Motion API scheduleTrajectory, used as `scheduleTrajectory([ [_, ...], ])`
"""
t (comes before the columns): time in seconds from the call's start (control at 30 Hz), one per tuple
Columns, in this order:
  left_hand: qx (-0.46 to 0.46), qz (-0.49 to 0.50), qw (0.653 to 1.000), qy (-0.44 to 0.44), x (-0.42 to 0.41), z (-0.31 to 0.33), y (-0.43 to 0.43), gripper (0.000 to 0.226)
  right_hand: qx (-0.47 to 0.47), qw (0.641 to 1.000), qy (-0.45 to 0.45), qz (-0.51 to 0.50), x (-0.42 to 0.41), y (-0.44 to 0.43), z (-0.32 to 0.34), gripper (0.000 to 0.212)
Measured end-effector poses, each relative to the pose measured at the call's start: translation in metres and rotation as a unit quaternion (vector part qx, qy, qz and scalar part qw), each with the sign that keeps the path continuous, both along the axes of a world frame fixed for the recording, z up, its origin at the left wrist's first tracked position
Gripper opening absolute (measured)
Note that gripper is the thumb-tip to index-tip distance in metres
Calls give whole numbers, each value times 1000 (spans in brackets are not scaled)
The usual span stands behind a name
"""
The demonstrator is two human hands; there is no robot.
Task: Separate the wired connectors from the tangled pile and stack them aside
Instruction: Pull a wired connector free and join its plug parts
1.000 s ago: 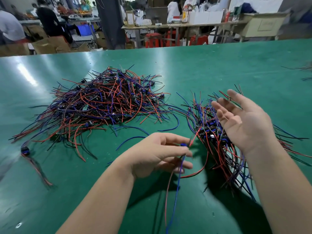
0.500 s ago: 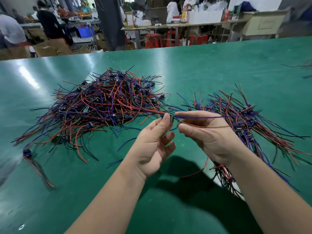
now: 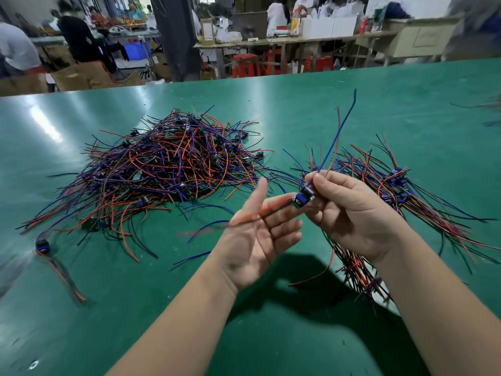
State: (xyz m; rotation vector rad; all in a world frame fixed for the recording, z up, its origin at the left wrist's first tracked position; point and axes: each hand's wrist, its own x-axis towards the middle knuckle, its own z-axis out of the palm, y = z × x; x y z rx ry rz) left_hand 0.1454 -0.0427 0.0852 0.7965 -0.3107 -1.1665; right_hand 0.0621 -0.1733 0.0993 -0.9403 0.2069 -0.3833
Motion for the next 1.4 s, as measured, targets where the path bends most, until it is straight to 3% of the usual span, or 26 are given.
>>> scheduleTrajectory([
  [0.07, 18, 21, 998, -57, 1, 0, 2, 39, -38, 999, 12, 6, -1, 0, -1, 13],
  [0.2, 49, 28, 983, -173, -4, -2, 3, 9, -127, 989, 62, 42, -4, -3, -2, 10],
  [0.3, 61, 18, 978, -200, -6, -4, 3, 13, -162, 980, 102, 55, -9, -11, 0, 3],
  [0.5, 80, -5, 964, -252, -9, -10, 2, 11, -235, 959, 151, 45, -14, -16, 0, 17],
  [0.63, 162, -57, 934, -314, -3, -13, 6, 17, -198, 964, 147, -94, -12, -20, 4, 16],
  [0.77, 210, -112, 908, -346, -1, -18, 6, 20, -115, 955, 77, -262, -9, -28, 1, 20],
  [0.97, 232, -78, 911, -332, 14, -14, 14, 21, -86, 914, -36, -395, -6, -22, 0, 21],
  [1.03, 244, -32, 912, -329, 18, -13, 14, 21, -78, 909, -36, -409, -6, -26, 2, 18],
  [1.1, 233, 48, 924, -298, 21, -14, 10, 22, -147, 923, 3, -354, -6, -25, 2, 18],
  [1.17, 200, 116, 938, -259, 21, -14, 7, 25, -310, 925, 61, -210, -5, -16, -3, 12],
  [1.27, 153, 134, 944, -259, 20, -13, 6, 33, -476, 873, 103, -18, -3, 5, -12, 33],
  [1.4, 129, 94, 945, -285, 17, -10, 7, 30, -533, 837, 83, -87, -1, 18, -11, 24],
])
